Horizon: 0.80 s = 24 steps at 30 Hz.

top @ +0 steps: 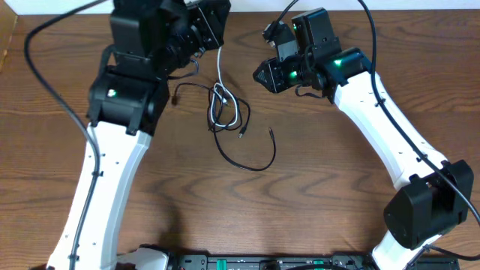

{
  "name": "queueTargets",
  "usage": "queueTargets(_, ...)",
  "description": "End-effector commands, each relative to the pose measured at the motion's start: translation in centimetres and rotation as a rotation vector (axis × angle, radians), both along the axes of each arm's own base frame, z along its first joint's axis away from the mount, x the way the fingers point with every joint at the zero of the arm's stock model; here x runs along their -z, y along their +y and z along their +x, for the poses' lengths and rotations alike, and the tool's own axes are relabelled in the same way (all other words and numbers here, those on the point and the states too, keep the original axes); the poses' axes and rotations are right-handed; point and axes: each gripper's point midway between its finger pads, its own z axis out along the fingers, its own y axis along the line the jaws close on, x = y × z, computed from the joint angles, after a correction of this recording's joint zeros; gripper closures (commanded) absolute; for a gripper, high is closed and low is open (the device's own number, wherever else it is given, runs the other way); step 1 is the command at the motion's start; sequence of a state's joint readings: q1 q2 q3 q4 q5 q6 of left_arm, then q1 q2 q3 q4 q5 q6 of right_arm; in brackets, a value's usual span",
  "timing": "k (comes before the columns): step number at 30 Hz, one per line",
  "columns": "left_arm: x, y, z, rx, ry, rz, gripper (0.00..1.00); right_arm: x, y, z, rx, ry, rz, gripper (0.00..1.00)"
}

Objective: Untangle cables
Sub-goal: 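Move the right gripper to the lifted cables and grasp a strand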

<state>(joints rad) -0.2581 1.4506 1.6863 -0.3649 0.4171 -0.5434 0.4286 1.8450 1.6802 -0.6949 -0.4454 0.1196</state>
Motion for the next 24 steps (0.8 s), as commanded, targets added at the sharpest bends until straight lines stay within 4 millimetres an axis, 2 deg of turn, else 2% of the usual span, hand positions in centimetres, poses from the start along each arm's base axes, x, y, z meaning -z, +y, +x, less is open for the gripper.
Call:
queueTargets(1,-4.7,0.3,-2.4,0.016,-0.106,-0.035,0.93,0.7,0.7,-0.2,-0.085,0.0,0.026,0.67)
queueTargets(8,-5.0,0.7,-2.5,-0.005,-0.101,-0.045,0.93,1.7,2.5,-1.8,-0.288,-0.023,0.07,0.64)
queueTargets(13,-4.8,0.7,-2.5,-0.005,-0.094,-0.044,0.92,4.4,3.9,-2.3,-0.365,-0.02,0.035,0.65)
queueTargets(16,-4.6,0.7,-2.5,-0.005,-0.087,-0.042,0.93,6.2,4.2,-2.1,-0.364,-0.004,0.001,0.71)
queueTargets(22,-4.6,0.7,-2.5,-0.005,-0.086,-0.041,0.93,9.1,4.9,-1.1,-0.355,-0.007,-0.043,0.75)
queueTargets(24,-4.6,0.7,-2.5,-0.005,-0.085,-0.041,0.93,9.4,5.2,-0.9,-0.355,-0.015,-0.044,0.83)
